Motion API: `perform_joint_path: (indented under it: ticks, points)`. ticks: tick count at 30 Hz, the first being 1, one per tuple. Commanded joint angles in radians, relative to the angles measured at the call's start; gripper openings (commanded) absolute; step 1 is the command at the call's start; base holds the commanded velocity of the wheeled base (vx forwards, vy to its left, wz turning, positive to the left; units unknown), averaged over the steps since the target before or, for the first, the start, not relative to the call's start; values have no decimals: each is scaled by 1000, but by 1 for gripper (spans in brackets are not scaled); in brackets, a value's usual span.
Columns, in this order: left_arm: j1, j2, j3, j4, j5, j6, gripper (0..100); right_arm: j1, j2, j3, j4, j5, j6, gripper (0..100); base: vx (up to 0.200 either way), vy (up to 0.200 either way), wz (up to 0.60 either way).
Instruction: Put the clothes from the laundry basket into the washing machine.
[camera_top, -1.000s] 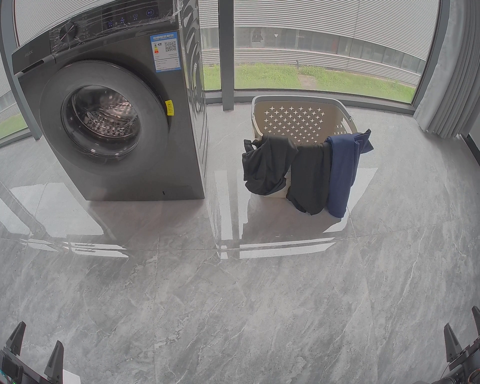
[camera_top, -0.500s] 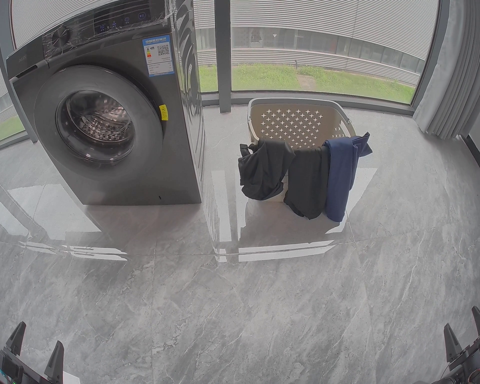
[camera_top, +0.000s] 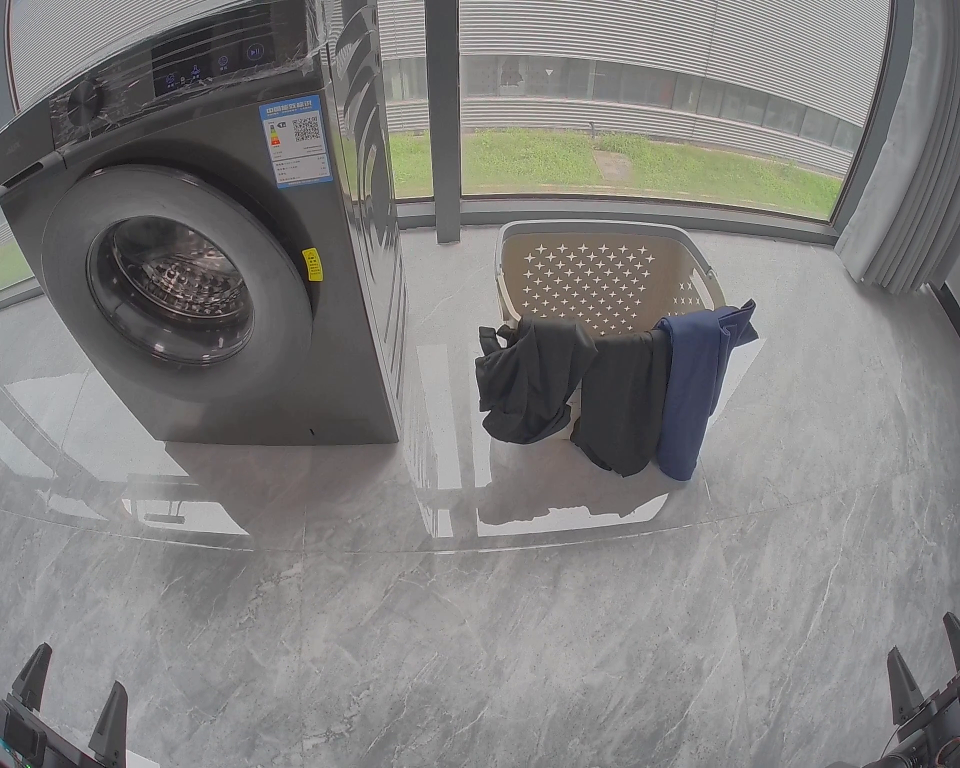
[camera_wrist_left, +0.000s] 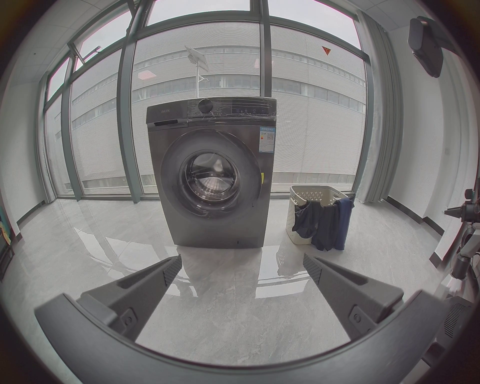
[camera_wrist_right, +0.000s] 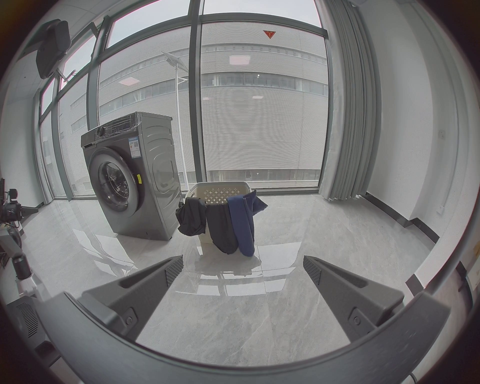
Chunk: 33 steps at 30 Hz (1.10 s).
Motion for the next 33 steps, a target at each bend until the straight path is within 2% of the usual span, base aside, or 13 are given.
perform_joint_path:
  ticks: [1,9,24,33]
  points:
    - [-1,-17,18,-1,0,0,100,1,-13,18,0,-1,0,100,0,0,0]
    - [1,-17,18,-2,0,-5,100,1,-12,18,0,1,0,100,0,0,0]
    - [-1,-17,18,-2,0,-2,100,1,-12,18,0,1,0,100,0,-200,0]
    - [1,-17,18,-2,-1,1,100,1,-12,18,0,1,0,100,0,0,0]
